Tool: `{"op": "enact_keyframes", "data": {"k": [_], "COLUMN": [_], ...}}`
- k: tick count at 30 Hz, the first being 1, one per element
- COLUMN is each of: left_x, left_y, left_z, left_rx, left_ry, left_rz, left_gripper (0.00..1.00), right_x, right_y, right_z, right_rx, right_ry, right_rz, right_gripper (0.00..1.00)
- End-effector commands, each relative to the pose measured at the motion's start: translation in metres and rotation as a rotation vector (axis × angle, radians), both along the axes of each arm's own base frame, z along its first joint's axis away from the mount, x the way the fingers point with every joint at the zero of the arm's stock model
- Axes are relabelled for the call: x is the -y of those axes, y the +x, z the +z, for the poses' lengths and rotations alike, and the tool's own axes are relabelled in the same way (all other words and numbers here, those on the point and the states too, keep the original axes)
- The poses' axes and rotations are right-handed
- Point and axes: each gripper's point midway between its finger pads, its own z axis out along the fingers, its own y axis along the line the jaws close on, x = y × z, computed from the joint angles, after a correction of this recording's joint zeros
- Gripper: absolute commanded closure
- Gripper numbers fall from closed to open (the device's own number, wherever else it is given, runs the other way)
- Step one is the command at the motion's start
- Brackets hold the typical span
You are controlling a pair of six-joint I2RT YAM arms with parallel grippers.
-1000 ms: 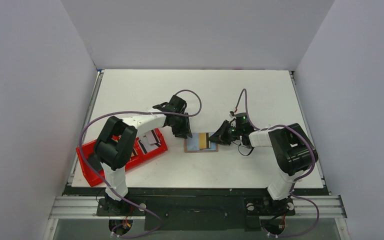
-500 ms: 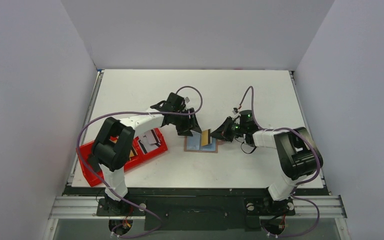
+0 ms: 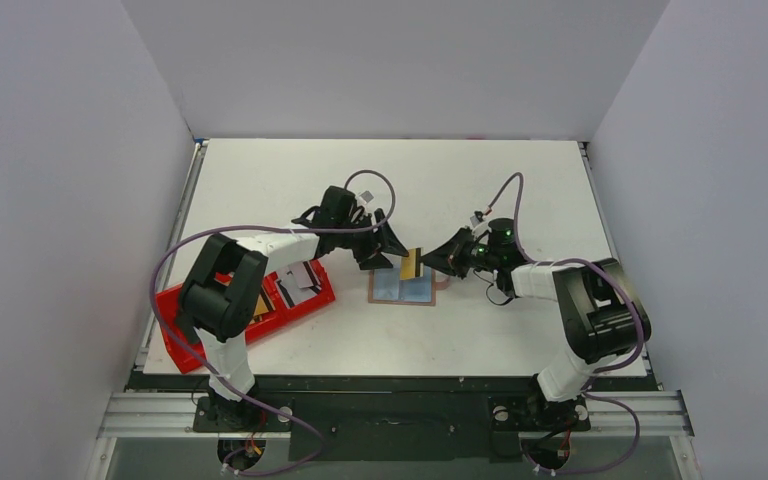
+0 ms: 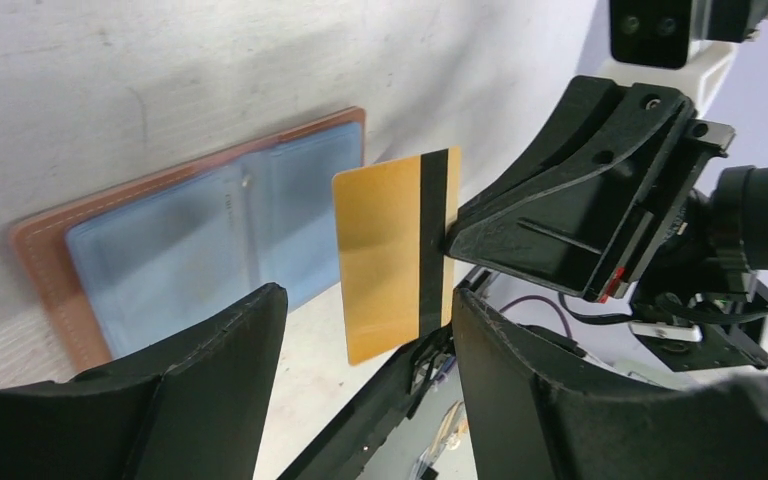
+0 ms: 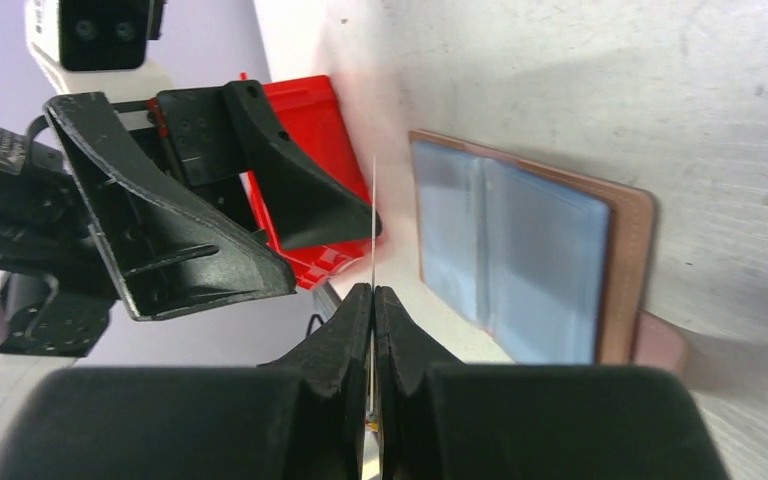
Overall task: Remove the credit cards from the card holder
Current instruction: Remove the credit card from the card holder, then place the credit card in the storage box.
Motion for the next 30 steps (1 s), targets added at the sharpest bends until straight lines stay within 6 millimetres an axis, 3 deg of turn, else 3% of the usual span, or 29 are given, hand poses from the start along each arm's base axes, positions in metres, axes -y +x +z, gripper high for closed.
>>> {"op": "enact_keyframes", "data": {"k": [1, 10, 19, 24, 25, 27, 28, 30], "left_x": [0.011, 0.016, 0.022, 0.022, 0.021, 0.02, 0.019, 0.015], "left_y": [0.009, 0.011, 0.011, 0.009, 0.009, 0.009, 0.009, 0.009], "left_z": [0.043, 0.056, 0.067, 0.067, 0.067, 0.067, 0.069, 0.068], "left_rx": [0.082, 0.072, 0.056, 0.047, 0.047, 0.051, 0.063, 0.082], "left_ry": [-0.153, -0.229, -0.309, -0.313, -0.312, -0.307, -0.301, -0.264], "left_rz": [-0.01, -0.007, -0.003, -0.001, 0.001, 0.008, 0.005, 0.008], "left_gripper": [0.41, 0.47, 0.73, 0.99, 1.0, 1.0, 1.0, 1.0], "right_x": [-0.005, -0.008, -0.013, -0.013, -0.013, -0.013, -0.011, -0.007], "right_y": [0.009, 0.01, 0.006, 0.006, 0.004, 0.004, 0.004, 0.004], "right_z": [0.043, 0.056, 0.055, 0.052, 0.047, 0.045, 0.042, 0.037], "right_rx": [0.115, 0.133, 0.132, 0.138, 0.12, 0.116, 0.133, 0.138], "right_ry": [0.101, 0.145, 0.141, 0.109, 0.093, 0.049, 0.016, -0.058], "right_rz": [-0.003, -0.007, 0.013, 0.019, 0.019, 0.021, 0.03, 0.031], "right_gripper": [1.0, 1.0, 1.0, 1.0, 1.0, 0.88, 0.72, 0.53]}}
